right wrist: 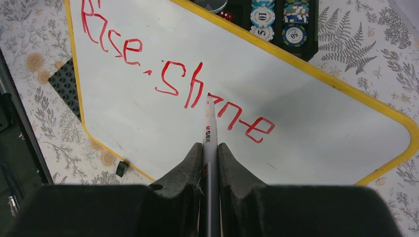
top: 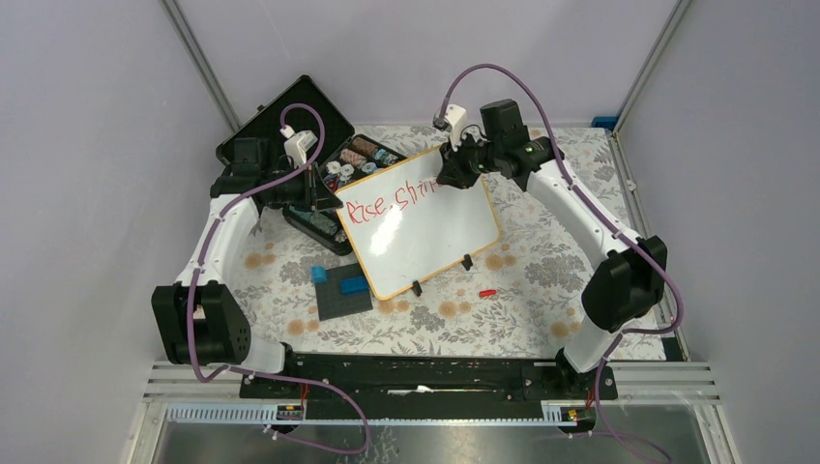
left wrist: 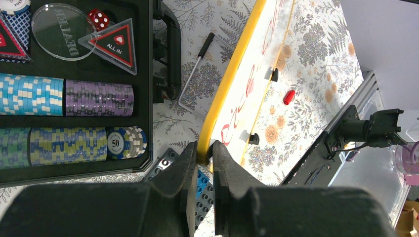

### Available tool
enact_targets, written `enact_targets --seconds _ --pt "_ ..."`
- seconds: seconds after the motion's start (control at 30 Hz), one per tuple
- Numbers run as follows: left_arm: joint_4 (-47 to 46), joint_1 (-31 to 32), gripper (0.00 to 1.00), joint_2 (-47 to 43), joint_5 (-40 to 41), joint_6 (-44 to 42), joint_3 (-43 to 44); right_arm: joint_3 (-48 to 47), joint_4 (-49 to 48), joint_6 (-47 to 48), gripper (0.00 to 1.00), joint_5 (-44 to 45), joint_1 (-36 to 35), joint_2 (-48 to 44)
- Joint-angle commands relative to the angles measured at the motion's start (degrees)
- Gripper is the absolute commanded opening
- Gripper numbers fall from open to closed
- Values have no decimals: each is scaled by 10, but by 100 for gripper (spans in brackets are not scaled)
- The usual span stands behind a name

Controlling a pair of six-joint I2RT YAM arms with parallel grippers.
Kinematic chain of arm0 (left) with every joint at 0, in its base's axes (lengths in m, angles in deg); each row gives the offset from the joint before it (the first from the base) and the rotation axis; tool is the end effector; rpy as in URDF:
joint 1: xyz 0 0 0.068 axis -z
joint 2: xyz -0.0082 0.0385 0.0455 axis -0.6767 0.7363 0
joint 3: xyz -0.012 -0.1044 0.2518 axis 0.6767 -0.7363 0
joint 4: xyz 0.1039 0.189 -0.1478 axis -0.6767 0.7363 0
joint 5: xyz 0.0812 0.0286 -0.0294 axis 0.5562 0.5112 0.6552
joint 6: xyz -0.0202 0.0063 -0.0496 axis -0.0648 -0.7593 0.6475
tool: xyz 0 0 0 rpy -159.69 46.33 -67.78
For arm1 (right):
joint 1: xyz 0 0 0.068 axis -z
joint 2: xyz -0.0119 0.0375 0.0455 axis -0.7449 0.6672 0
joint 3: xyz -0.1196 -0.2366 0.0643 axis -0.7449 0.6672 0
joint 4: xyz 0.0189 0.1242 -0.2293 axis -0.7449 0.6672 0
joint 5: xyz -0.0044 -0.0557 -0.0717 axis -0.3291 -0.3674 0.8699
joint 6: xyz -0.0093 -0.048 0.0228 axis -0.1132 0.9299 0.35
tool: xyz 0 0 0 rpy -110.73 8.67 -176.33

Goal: Write a sentence on the whiteboard

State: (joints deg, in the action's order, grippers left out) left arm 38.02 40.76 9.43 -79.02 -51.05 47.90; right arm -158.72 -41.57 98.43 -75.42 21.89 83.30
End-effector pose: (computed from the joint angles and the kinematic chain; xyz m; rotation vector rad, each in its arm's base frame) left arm 0.3002 -0.0168 0.3129 0.3786 2.2289 -0.9641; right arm 0.3414 0.1887 0.3616 -1.1265 1.8044 0.6277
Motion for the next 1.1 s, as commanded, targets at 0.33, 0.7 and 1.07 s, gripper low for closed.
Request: enact_targets --seconds 0.33,0.7,1.07 --pt "-14 8 0 -6 16 -22 7 -36 -25 -3 0 24 -7 26" --pt "-14 8 0 -5 17 -23 6 -21 -25 6 0 33 -7 20" --pt "-13 7 0 -5 16 -21 11 -34 13 11 0 -16 -8 -15"
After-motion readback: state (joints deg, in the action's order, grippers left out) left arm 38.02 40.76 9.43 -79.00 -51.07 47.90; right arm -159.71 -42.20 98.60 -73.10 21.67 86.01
